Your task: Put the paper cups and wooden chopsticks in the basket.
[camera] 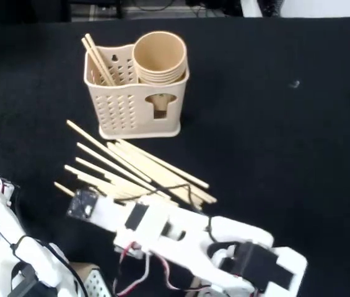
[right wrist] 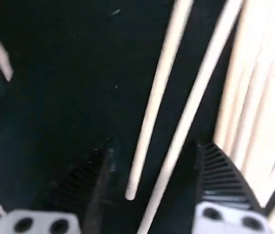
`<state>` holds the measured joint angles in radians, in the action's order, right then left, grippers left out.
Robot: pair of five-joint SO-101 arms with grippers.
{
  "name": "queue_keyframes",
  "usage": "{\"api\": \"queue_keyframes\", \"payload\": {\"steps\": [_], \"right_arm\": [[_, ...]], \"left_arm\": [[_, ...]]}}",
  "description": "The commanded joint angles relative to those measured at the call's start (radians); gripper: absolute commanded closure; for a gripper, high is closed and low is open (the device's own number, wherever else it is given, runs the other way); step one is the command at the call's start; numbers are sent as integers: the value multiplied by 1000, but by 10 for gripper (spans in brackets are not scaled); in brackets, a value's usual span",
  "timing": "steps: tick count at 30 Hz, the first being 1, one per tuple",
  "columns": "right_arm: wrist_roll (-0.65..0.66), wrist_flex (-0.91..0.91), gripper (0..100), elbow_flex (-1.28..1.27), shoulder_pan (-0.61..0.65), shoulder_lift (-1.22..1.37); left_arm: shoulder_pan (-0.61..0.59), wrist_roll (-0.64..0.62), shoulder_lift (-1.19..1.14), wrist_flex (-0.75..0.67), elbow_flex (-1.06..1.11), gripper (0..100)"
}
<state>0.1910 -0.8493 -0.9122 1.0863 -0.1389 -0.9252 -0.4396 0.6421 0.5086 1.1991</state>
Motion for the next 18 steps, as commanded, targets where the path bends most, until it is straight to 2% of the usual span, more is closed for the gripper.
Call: {"api": "queue_keyframes", "payload": {"steps": [1,3,4,18], "right_arm": [[-3,0,868,38,-41,31],[-9,0,980,41,-41,12],[-11,-6,990,41,-41,-2],[-9,-87,987,24,-43,-331]], "left_arm": [[12,0,23,-14,-15,829],[12,0,25,-14,-15,829],[12,0,25,-14,-15,829],[12,0,25,-15,-15,829]]}}
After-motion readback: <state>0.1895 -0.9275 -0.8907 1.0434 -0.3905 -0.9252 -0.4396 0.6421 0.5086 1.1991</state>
